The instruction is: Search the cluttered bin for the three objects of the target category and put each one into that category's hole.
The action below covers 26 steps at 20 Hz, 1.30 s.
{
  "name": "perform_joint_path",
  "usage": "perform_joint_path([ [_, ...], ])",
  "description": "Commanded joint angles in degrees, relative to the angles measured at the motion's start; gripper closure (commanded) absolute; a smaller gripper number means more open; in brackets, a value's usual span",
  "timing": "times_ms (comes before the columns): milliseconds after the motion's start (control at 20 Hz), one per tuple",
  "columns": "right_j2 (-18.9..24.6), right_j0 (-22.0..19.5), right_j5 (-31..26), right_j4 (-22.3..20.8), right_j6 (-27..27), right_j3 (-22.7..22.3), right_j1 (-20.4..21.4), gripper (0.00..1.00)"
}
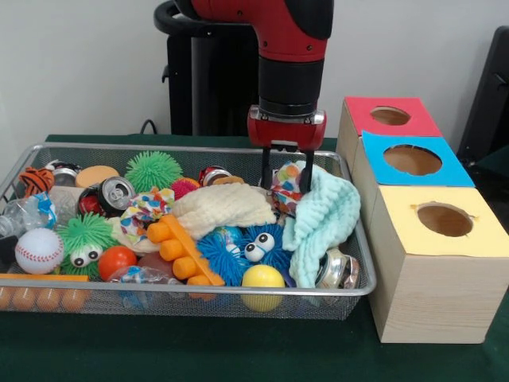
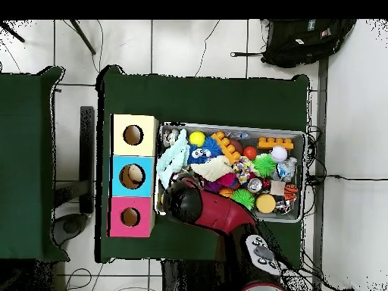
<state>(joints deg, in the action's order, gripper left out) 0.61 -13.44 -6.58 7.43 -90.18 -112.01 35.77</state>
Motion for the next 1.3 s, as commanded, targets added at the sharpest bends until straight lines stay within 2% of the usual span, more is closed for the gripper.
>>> perform_joint_path([
  [50, 0.9, -0.3, -7.8, -0.8, -6.5, 2.3, -2.6, 0.00],
  [100, 1.2, -0.7, -7.0, -1.1, -6.5, 2.0, -2.5, 0.00],
  [150, 1.4, -1.0, -6.8, -1.2, -6.5, 1.8, -2.4, 1.00],
  [350, 1.7, -1.3, -6.8, -1.2, -6.5, 1.7, -2.4, 1.00],
  [450, 0.2, 0.0, -9.0, -1.6, -5.6, 2.8, -2.8, 1.00],
  [950, -0.6, -0.1, -7.8, -2.5, -4.8, 3.5, -3.0, 1.00],
  [1050, -0.4, -0.4, -8.5, -2.5, -4.7, 3.0, -2.1, 1.00],
  [1200, -1.3, 0.6, -14.4, -1.4, -5.3, 1.9, 3.9, 1.00],
  [1300, -2.2, 1.5, -17.0, -1.0, -6.0, 1.8, 6.4, 1.00],
])
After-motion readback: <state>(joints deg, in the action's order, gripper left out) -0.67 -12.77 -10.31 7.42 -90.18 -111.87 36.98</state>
